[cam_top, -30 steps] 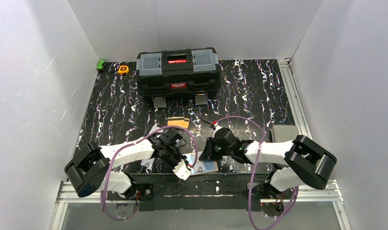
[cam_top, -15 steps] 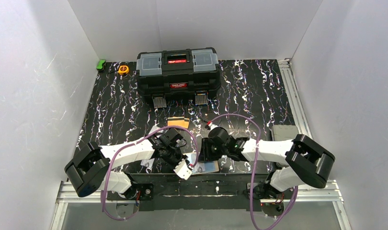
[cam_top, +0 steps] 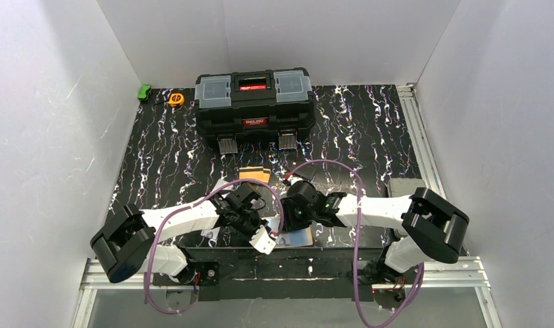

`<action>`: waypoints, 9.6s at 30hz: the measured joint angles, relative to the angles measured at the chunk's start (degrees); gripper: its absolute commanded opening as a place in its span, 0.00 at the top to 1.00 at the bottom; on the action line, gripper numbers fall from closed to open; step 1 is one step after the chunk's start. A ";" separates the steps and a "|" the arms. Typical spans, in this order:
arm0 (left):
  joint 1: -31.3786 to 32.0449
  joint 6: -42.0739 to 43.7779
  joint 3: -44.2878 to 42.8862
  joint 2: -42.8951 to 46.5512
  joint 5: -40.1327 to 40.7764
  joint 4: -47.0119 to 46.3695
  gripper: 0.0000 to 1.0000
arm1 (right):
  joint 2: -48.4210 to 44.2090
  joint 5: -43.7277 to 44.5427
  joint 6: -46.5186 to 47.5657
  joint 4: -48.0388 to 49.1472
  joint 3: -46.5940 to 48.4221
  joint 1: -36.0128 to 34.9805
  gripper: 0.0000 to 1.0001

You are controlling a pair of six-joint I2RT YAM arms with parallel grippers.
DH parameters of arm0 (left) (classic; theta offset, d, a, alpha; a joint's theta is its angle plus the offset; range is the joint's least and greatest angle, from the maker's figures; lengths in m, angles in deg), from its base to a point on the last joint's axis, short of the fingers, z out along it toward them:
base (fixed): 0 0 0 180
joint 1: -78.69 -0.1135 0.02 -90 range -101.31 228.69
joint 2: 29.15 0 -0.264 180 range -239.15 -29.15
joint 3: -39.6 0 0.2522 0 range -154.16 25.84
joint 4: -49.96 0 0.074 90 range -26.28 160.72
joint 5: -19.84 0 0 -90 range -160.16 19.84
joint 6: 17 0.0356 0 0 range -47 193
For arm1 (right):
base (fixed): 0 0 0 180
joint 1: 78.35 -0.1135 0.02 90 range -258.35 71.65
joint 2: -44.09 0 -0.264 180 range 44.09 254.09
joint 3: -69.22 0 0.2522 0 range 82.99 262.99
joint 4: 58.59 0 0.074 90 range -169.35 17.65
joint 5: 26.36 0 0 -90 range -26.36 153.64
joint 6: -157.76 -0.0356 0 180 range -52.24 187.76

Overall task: Put the credit cards into the card holder
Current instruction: Insert the credit card into the card holder, then turn over the card slot in the card holder.

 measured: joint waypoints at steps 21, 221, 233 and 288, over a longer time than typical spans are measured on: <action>0.00 -1.62 4.98 4.85 1.97 -6.80 0.88 | 4.39 -2.43 3.02 -1.51 4.66 -0.87 0.52; 0.00 1.40 7.54 8.90 5.70 -6.73 0.95 | -5.92 -3.21 5.44 -1.25 -4.42 9.01 0.56; 0.00 2.25 7.54 9.05 5.68 -6.29 0.95 | -5.01 -4.39 4.33 0.76 -4.50 9.01 0.73; 0.00 7.58 8.31 11.15 5.68 -3.37 0.96 | -2.97 -19.47 2.29 18.84 -7.10 9.01 0.70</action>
